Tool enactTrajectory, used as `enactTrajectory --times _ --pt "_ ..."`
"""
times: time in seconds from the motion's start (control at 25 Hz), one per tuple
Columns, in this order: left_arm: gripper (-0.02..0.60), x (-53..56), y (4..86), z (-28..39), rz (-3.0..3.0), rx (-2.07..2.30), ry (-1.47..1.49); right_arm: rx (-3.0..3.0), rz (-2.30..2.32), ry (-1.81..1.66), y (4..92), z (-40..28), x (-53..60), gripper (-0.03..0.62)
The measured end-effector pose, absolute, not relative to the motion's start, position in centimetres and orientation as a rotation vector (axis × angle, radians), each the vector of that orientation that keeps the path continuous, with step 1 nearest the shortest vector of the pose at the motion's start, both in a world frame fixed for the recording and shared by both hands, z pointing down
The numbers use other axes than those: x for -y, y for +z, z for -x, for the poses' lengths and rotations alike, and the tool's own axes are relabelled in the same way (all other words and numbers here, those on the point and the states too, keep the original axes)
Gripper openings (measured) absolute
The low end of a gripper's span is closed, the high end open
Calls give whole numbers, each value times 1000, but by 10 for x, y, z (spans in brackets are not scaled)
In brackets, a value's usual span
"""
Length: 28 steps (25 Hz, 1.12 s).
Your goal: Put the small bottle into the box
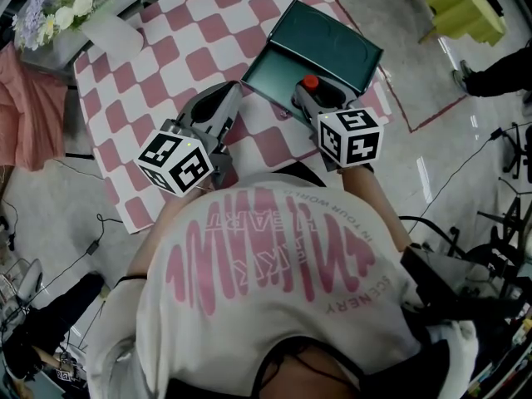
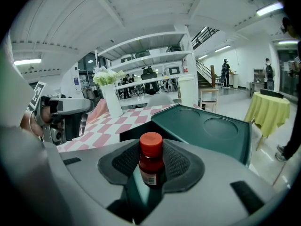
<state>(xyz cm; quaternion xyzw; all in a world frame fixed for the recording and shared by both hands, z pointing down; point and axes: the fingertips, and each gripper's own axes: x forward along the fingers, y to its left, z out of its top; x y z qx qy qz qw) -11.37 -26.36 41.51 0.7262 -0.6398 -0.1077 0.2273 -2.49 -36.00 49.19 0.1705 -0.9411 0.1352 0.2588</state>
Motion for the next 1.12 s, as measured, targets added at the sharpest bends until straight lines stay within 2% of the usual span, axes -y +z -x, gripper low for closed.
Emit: enactTrajectory --times 1.12 --pt "8 257 409 107 -2030 1748 -301 2512 -430 302 495 19 346 152"
